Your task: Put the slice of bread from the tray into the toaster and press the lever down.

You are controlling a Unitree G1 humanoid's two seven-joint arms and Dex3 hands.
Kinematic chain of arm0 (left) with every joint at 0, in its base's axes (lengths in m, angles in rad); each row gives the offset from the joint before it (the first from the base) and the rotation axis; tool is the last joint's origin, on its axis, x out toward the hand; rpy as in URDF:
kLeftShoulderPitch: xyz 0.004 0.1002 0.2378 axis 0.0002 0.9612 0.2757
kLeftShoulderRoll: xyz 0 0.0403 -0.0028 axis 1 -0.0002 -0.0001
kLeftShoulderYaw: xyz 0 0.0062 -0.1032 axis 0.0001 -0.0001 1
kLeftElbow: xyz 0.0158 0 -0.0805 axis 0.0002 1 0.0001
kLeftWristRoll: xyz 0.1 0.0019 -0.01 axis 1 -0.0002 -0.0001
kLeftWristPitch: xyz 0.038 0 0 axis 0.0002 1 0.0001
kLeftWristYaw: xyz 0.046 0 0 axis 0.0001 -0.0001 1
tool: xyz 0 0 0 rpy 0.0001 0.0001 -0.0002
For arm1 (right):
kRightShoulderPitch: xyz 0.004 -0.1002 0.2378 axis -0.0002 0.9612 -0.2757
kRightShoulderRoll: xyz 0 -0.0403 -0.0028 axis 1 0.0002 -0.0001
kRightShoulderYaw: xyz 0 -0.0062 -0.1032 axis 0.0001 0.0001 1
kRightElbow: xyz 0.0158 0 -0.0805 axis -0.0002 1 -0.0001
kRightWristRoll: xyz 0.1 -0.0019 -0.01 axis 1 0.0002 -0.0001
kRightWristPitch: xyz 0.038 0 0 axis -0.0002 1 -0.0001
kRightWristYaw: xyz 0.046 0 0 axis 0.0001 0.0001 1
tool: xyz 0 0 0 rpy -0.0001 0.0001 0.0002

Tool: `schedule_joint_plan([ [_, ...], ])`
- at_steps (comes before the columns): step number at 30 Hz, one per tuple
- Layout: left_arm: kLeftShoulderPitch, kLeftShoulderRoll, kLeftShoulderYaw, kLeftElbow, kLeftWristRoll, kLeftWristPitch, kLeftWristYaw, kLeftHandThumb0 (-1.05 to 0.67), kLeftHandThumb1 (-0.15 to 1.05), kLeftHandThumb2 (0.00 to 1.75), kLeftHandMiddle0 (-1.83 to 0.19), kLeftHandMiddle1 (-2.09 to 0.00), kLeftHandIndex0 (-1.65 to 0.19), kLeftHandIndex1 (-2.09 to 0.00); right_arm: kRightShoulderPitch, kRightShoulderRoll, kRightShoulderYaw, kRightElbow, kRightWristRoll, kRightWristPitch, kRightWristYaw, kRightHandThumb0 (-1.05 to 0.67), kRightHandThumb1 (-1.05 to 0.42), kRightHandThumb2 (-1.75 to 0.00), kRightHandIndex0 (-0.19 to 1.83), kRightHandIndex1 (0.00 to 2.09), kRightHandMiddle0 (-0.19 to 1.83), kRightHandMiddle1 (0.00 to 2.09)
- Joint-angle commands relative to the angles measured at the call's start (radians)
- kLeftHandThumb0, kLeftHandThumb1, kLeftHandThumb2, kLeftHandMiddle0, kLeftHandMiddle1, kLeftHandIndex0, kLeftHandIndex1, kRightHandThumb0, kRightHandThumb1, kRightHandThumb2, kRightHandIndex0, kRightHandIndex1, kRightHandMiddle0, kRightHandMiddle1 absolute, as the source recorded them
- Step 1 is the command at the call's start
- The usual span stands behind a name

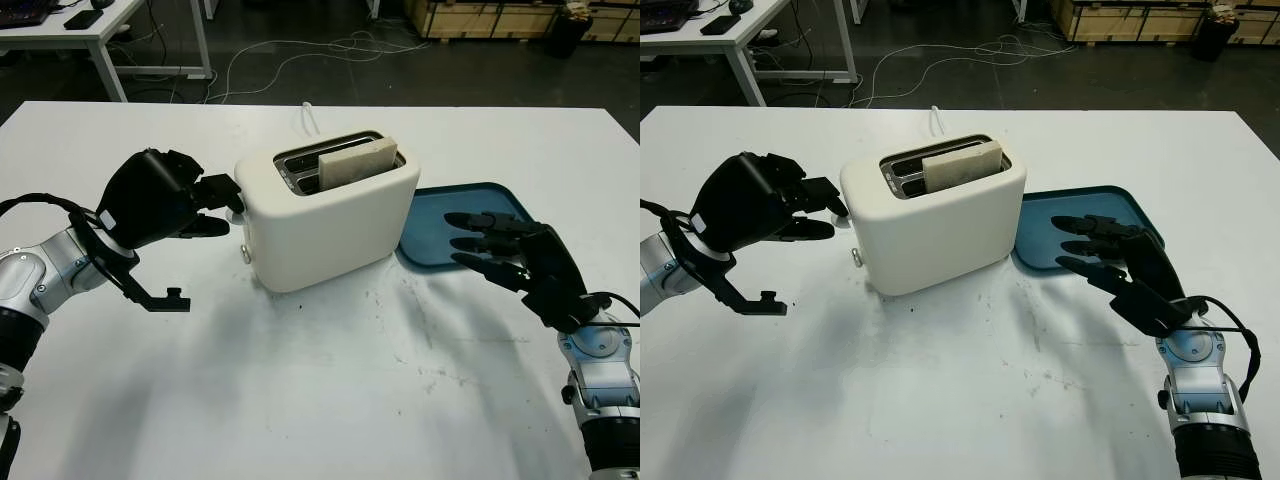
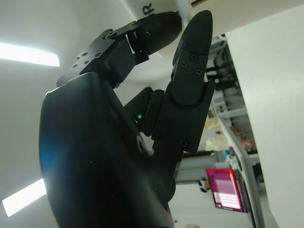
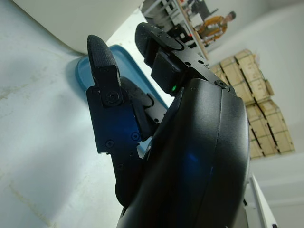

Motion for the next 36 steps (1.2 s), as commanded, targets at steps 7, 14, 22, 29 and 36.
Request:
schedule_joint_plan([
  [7, 0.023, -0.017, 0.006, -0.019, -0.015, 0.01, -0.004, -0.48, 0.84, 0.02, -1.11, -1.75, -0.83, -0.8, 0.001, -0.005, 0.001, -0.007, 0.019, 0.002, 0.005, -0.44, -0.92, -0.02, 0.95, 0.01, 0.8, 0.0],
  [14, 0.032, -0.052, -0.006, 0.001, -0.044, 0.004, -0.033, -0.5, 0.83, 0.01, -1.1, -1.75, -0.84, -0.79, 0.002, -0.012, -0.002, 0.001, 0.018, -0.013, 0.008, -0.46, -0.92, -0.03, 0.95, 0.01, 0.8, 0.0],
  [22, 0.04, -0.102, -0.044, 0.072, -0.032, -0.009, -0.015, -0.54, 0.83, 0.01, -1.11, -1.75, -0.84, -0.82, 0.013, -0.015, -0.007, -0.019, 0.018, 0.0, 0.008, -0.47, -0.92, -0.03, 0.96, 0.01, 0.8, 0.0],
  [29, 0.064, -0.164, -0.073, 0.148, -0.044, 0.015, -0.002, -0.58, 0.84, 0.01, -1.13, -1.75, -0.85, -0.85, 0.017, -0.017, -0.013, -0.016, 0.029, 0.001, 0.014, -0.43, -0.92, -0.02, 0.97, 0.01, 0.8, 0.0],
  [36, 0.087, -0.226, -0.116, 0.258, -0.047, 0.027, 0.067, -0.59, 0.83, 0.01, -1.12, -1.75, -0.88, -0.85, 0.002, -0.026, -0.01, 0.005, 0.029, -0.014, 0.018, -0.42, -0.92, -0.02, 0.98, 0.01, 0.81, 0.0],
])
